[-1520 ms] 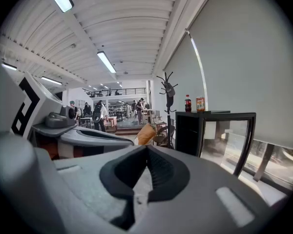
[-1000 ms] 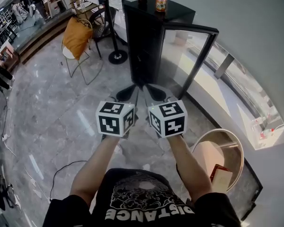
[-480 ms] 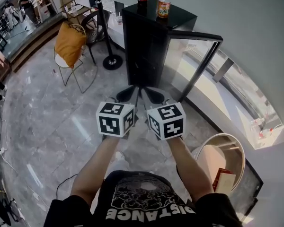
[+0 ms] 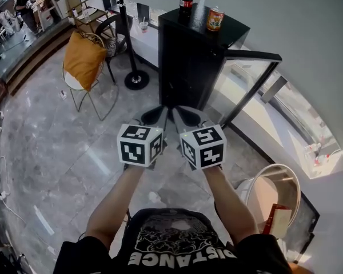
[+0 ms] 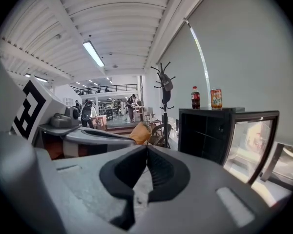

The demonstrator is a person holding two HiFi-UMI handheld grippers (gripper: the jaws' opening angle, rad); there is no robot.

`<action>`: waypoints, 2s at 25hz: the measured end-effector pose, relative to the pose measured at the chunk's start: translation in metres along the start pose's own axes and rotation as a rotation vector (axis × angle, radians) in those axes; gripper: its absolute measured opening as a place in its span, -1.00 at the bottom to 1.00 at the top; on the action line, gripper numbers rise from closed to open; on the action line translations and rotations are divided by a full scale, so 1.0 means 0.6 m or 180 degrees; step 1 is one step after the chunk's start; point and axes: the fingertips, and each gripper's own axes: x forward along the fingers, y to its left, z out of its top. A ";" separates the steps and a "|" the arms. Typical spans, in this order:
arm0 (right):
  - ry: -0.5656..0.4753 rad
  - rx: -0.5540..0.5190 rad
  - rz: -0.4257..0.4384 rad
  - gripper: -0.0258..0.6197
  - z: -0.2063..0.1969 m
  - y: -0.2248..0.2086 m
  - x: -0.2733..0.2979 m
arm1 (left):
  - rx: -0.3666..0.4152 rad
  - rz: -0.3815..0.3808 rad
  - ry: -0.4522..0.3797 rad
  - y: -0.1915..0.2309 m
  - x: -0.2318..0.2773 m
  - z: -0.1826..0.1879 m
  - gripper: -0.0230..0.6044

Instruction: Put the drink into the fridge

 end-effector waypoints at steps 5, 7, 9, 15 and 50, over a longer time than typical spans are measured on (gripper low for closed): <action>0.0015 -0.0005 -0.0065 -0.92 0.015 0.028 0.052 | -0.0029 -0.0077 -0.0028 0.066 -0.011 0.009 -0.92; 0.0035 -0.0008 -0.0103 -0.92 0.018 0.034 0.068 | -0.0041 -0.0117 -0.0032 0.085 -0.012 0.010 -0.91; 0.0054 -0.0012 -0.0137 -0.92 0.021 0.038 0.081 | -0.0054 -0.0156 -0.0035 0.099 -0.011 0.010 -0.92; 0.0043 -0.0002 -0.0259 -0.92 0.034 0.018 0.104 | -0.0038 -0.0284 -0.0026 0.116 0.018 0.019 -0.91; -0.0290 -0.0272 -0.0344 -0.92 0.272 -0.446 0.211 | 0.0219 -0.0725 -0.0246 0.069 0.480 0.288 -0.91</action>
